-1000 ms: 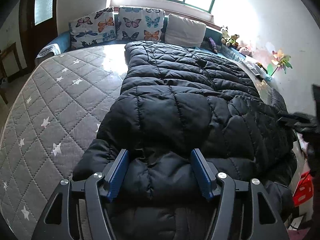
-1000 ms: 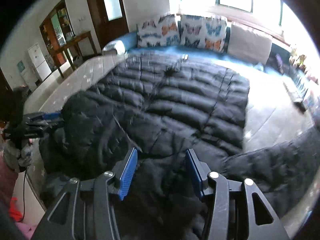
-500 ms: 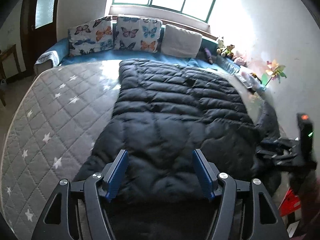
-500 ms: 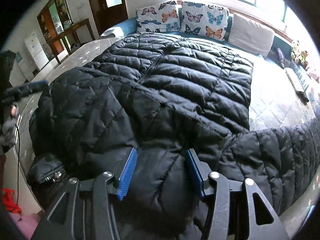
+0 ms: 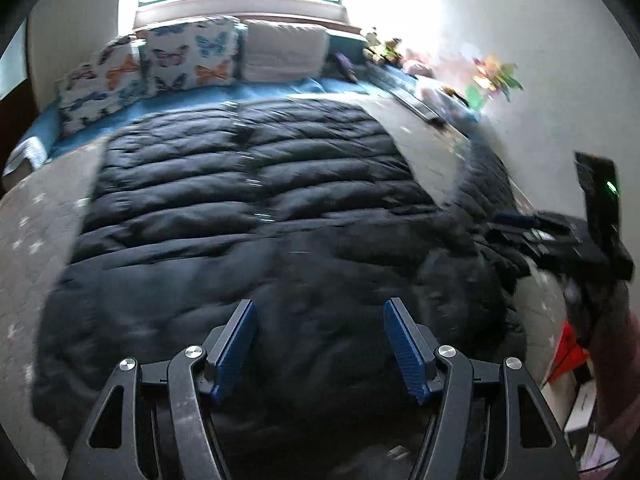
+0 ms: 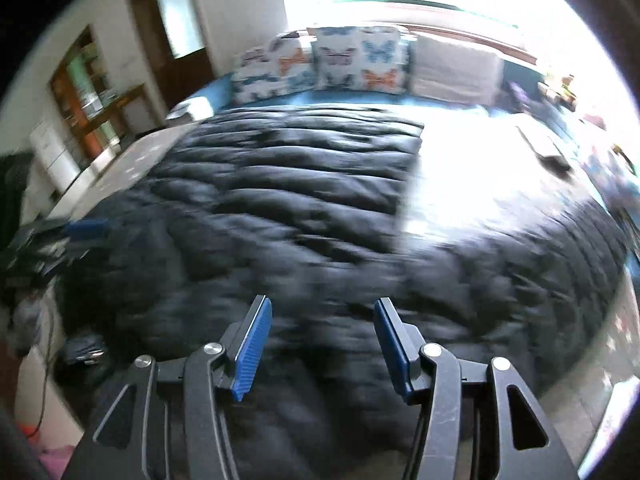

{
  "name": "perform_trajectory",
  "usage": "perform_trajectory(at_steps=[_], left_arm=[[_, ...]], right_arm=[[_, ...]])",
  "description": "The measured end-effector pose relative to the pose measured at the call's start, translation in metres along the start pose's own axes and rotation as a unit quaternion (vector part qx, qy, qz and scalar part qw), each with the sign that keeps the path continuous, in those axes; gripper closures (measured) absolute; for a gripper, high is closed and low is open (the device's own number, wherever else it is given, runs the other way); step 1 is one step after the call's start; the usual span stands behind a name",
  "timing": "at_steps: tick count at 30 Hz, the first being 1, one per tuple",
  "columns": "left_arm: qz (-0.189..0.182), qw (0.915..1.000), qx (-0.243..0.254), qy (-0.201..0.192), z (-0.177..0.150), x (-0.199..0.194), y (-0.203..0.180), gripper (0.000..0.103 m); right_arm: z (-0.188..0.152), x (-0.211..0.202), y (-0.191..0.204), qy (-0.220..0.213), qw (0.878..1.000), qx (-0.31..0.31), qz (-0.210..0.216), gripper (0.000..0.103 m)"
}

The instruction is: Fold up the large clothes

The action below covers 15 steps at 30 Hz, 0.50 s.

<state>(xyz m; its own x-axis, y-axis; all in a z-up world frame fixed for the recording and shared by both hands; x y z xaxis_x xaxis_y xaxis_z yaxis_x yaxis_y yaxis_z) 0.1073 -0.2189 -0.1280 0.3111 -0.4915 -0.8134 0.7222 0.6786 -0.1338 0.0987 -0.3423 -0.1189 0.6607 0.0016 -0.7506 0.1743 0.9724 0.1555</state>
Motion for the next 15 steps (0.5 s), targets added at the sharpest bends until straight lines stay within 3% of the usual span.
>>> perform_trajectory(at_steps=[7, 15], left_arm=[[-0.016, 0.9976, 0.056, 0.038, 0.000, 0.041, -0.072, 0.034], [-0.024, 0.9958, 0.069, 0.056, 0.002, 0.054, -0.092, 0.034]], right_arm=[[-0.015, 0.014, -0.092, 0.028, 0.996, 0.051, -0.065, 0.045], [-0.001, 0.019, -0.144, 0.033, 0.992, 0.044, -0.110, 0.042]])
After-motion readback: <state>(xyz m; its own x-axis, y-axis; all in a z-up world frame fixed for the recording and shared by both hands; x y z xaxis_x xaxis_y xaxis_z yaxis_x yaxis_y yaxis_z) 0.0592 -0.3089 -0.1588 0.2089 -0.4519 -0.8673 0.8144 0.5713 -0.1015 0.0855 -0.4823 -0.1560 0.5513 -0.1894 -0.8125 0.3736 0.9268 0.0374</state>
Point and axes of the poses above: each gripper's, at about its wrist camera, not at the fingertips, and x roughly the way its jaws point, y to its left, z to its top, the point moved 10 cm from there along x, roughly the way its jaws point, and after that the axes turned 4 degrees about z, right-handed, at the moved point
